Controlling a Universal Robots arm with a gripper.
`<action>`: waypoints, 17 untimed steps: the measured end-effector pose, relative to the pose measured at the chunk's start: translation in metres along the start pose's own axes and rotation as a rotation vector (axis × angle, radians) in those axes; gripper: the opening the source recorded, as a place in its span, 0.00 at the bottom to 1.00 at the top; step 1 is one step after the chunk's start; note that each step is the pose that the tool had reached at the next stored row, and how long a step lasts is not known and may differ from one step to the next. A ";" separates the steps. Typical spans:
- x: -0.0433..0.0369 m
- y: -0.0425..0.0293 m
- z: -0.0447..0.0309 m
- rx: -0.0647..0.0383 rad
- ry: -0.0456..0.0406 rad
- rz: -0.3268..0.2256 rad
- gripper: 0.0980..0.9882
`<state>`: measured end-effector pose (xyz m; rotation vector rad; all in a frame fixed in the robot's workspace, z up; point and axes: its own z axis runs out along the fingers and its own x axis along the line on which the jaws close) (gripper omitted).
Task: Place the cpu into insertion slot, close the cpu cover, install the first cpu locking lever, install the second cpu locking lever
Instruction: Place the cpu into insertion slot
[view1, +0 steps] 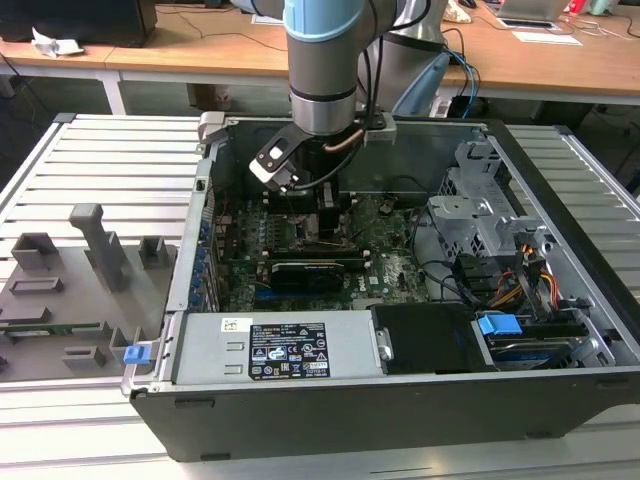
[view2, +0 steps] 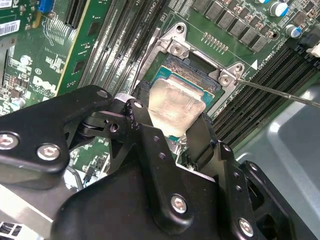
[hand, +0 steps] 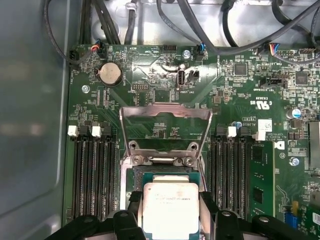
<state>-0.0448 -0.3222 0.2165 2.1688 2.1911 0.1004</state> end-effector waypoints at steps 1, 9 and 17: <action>0.0004 -0.0005 0.0015 0.000 -0.0001 0.000 0.49; 0.0036 -0.0020 0.0079 0.000 -0.0003 0.004 0.49; 0.0073 -0.0028 0.0150 0.000 -0.0004 0.005 0.49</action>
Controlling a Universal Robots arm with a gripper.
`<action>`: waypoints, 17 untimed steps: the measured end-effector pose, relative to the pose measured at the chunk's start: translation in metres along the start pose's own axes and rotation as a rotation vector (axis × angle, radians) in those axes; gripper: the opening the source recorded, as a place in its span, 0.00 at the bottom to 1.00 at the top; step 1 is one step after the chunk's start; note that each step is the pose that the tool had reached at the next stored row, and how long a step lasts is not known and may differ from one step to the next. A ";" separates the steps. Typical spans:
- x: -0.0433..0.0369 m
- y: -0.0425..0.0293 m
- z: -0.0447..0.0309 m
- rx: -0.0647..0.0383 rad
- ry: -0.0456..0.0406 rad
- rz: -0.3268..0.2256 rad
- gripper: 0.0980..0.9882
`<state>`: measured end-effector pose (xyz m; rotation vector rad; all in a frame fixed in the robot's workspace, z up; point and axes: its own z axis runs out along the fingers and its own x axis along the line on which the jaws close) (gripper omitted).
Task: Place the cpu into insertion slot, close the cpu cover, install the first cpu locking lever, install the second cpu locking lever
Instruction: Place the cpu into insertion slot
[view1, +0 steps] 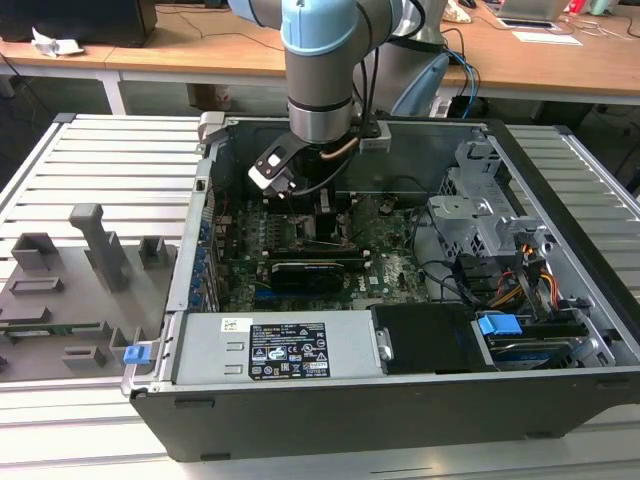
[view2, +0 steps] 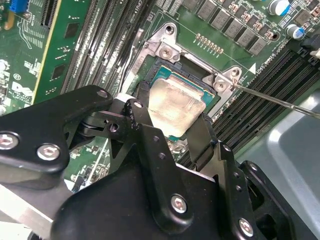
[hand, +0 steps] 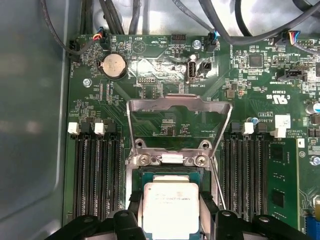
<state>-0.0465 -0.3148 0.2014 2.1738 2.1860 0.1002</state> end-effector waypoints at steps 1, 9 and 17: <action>0.0001 -0.0001 0.0006 0.000 -0.0001 0.000 0.49; 0.0001 -0.0003 0.0026 0.000 0.0002 0.000 0.49; -0.0012 -0.0001 0.0025 0.000 -0.0002 0.002 0.49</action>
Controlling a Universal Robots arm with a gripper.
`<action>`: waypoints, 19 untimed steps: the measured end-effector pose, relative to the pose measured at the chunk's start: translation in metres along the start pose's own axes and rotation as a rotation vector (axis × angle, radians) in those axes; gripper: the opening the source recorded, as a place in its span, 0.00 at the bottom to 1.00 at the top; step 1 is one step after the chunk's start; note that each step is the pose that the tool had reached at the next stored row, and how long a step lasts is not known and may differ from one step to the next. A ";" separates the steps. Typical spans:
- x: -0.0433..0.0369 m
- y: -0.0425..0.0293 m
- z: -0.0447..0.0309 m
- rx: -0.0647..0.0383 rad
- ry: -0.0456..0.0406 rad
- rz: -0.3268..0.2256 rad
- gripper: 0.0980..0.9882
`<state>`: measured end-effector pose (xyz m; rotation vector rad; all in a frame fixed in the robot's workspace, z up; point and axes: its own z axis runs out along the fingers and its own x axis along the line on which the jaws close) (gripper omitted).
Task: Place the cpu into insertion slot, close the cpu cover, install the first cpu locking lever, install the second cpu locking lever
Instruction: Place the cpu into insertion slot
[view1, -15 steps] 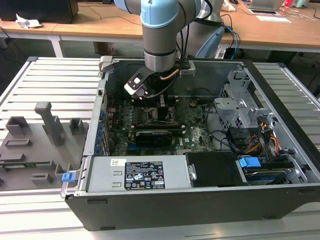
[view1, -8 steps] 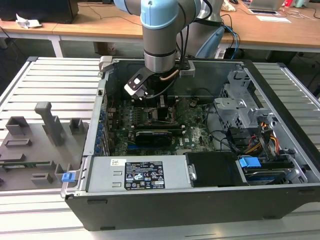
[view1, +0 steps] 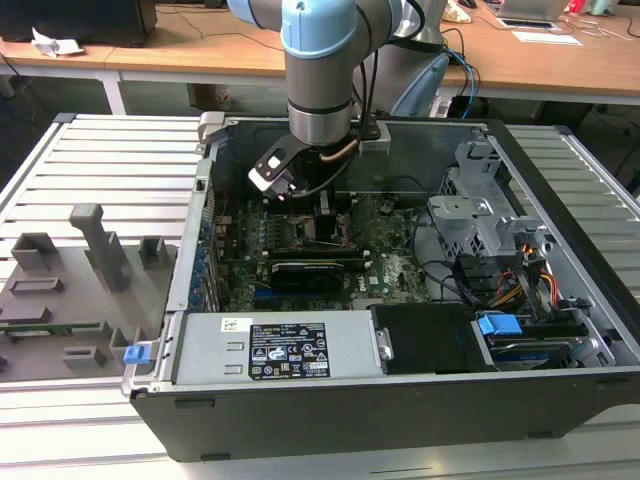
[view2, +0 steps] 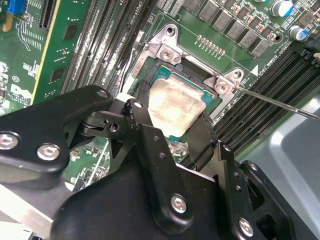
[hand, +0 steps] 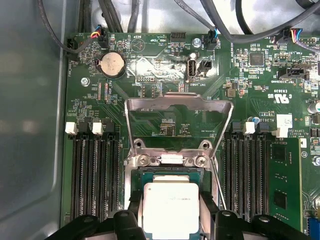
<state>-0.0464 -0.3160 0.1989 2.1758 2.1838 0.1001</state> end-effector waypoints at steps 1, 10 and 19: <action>-0.0001 0.0000 0.0002 0.000 -0.0001 0.001 0.49; -0.0001 -0.0001 0.0007 0.000 -0.0001 0.001 0.51; -0.0001 0.0003 -0.0002 0.000 0.0020 0.002 0.49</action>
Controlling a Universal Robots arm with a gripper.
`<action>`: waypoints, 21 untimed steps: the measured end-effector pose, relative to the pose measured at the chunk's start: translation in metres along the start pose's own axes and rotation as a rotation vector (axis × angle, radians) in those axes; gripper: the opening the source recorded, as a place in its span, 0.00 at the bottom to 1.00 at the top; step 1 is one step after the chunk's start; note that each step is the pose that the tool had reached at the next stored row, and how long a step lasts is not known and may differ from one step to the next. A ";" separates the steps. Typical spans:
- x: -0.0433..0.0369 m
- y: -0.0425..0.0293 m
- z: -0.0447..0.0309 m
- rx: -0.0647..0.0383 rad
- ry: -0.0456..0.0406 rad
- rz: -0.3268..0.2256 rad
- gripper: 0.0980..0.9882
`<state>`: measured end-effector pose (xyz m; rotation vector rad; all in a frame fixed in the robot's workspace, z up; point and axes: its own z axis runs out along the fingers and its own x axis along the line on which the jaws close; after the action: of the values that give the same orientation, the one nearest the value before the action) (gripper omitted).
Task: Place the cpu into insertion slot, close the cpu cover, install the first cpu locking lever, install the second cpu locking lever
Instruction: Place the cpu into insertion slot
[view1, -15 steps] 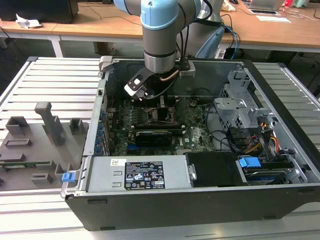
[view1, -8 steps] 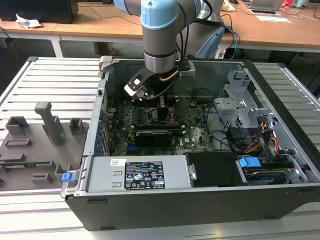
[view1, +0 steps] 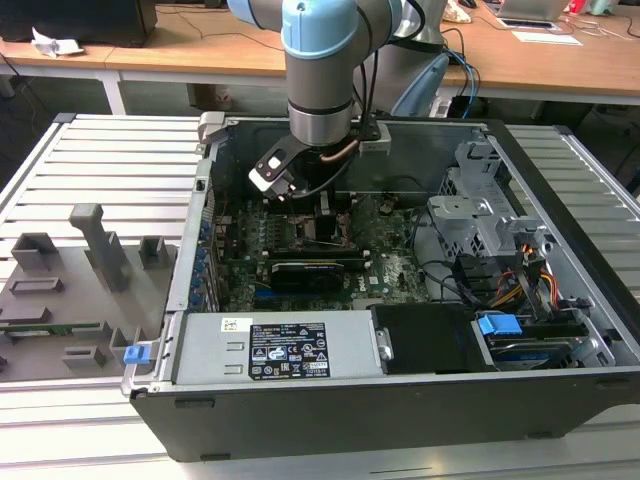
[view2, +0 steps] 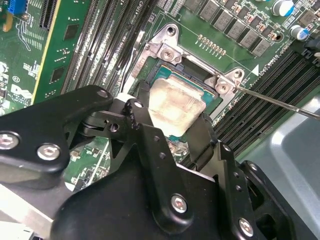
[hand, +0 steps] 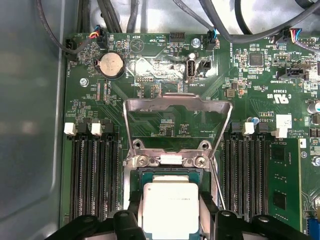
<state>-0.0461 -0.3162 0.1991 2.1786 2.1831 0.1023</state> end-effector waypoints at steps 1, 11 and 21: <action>0.0000 0.0001 0.0000 0.000 0.0001 0.001 0.49; 0.0000 0.0012 0.0012 0.000 -0.0005 0.006 0.58; 0.0001 0.0028 -0.0123 0.004 -0.0002 0.006 0.35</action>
<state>-0.0444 -0.3161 0.2116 2.1875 2.1788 0.0977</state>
